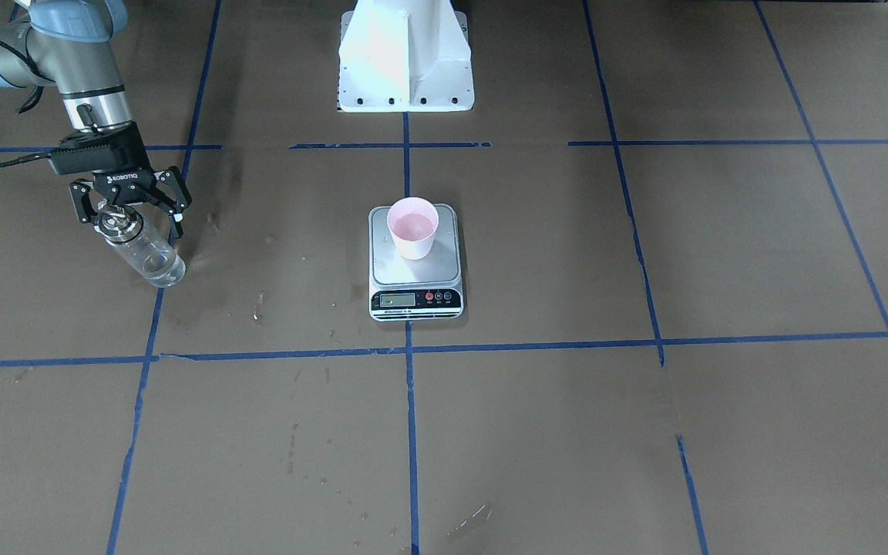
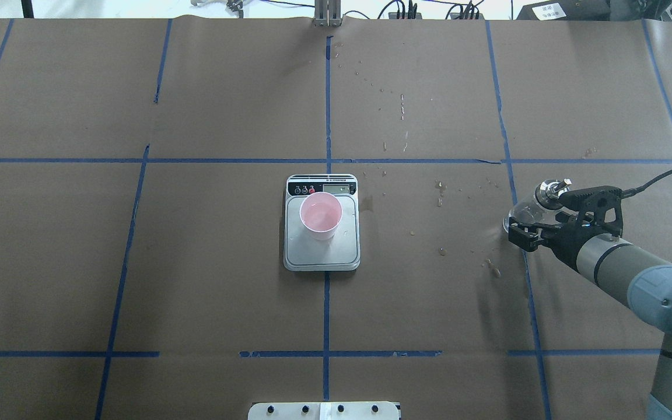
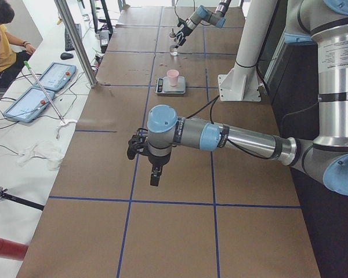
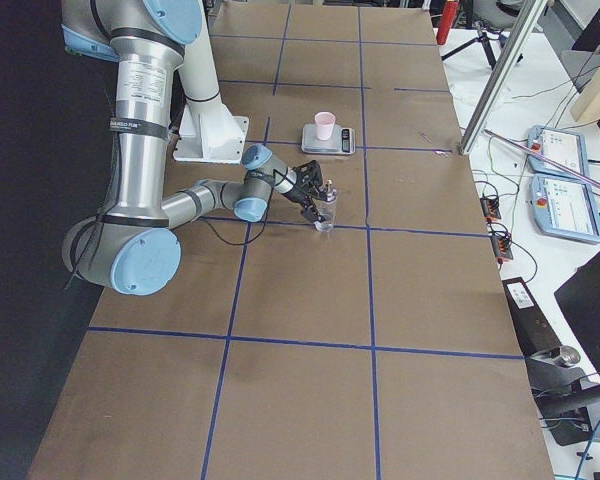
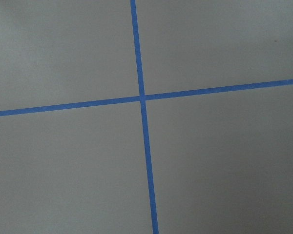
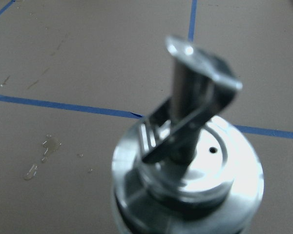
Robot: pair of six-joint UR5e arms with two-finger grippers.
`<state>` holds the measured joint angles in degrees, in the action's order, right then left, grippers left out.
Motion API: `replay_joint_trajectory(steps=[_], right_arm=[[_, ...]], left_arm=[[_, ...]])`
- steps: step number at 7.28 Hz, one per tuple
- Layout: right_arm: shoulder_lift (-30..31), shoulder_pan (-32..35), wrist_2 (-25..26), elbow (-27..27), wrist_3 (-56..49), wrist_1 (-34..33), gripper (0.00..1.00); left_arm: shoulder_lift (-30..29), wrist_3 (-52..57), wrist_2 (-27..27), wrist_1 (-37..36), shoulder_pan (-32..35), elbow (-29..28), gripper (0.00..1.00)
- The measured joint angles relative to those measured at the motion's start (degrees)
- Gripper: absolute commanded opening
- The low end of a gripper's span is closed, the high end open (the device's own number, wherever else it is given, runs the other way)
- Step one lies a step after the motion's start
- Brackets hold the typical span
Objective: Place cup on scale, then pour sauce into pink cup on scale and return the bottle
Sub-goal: 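Close the right gripper around the sauce bottle's neck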
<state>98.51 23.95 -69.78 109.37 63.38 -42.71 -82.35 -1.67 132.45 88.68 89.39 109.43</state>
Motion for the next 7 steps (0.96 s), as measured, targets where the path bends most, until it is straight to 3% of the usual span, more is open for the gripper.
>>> replay_joint_trajectory(steps=[7], right_arm=[[-0.9, -1.2, 5.0, -1.2, 0.1, 0.3, 1.0]], left_arm=[[0.0, 0.0, 0.0, -0.2, 0.0, 0.2, 1.0]])
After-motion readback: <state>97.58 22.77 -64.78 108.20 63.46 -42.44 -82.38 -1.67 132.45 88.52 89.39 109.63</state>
